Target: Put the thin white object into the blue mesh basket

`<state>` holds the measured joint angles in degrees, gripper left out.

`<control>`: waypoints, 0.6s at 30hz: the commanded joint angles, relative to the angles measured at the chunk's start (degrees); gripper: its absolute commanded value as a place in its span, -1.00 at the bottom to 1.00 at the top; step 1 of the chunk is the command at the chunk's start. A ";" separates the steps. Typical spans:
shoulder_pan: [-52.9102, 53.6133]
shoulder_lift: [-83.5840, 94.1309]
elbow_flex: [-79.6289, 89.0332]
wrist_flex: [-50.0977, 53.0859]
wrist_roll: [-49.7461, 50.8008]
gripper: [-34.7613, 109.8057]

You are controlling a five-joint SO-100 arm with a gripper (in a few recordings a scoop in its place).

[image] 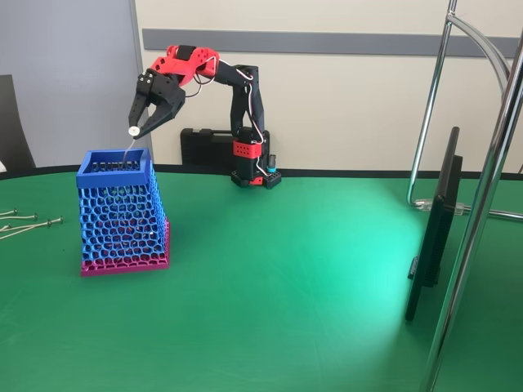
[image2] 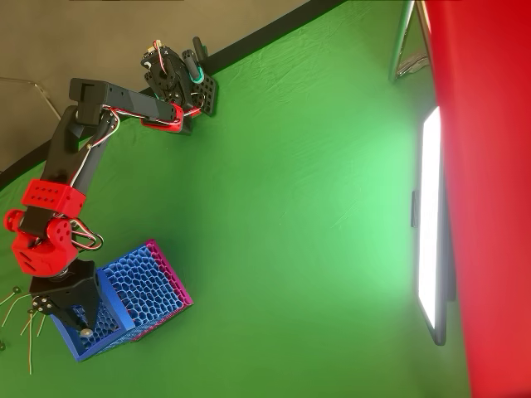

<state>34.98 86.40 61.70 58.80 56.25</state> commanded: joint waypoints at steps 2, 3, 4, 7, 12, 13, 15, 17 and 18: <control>2.72 4.92 -0.44 0.09 -0.97 -0.15; 3.34 5.71 0.00 0.00 -1.14 -0.13; 4.04 6.59 0.53 -0.26 -1.58 -0.13; 5.19 10.20 3.08 -1.76 -3.25 -0.13; 3.52 18.37 10.99 -6.06 -10.28 -0.15; 2.46 20.13 12.92 -6.59 -12.83 -0.17; 0.53 23.64 16.08 -6.06 -17.49 -0.23; -1.49 27.16 19.78 -6.42 -22.50 -0.34; -2.46 28.83 21.45 -6.42 -24.70 -0.36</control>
<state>34.63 110.04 80.95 53.53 35.86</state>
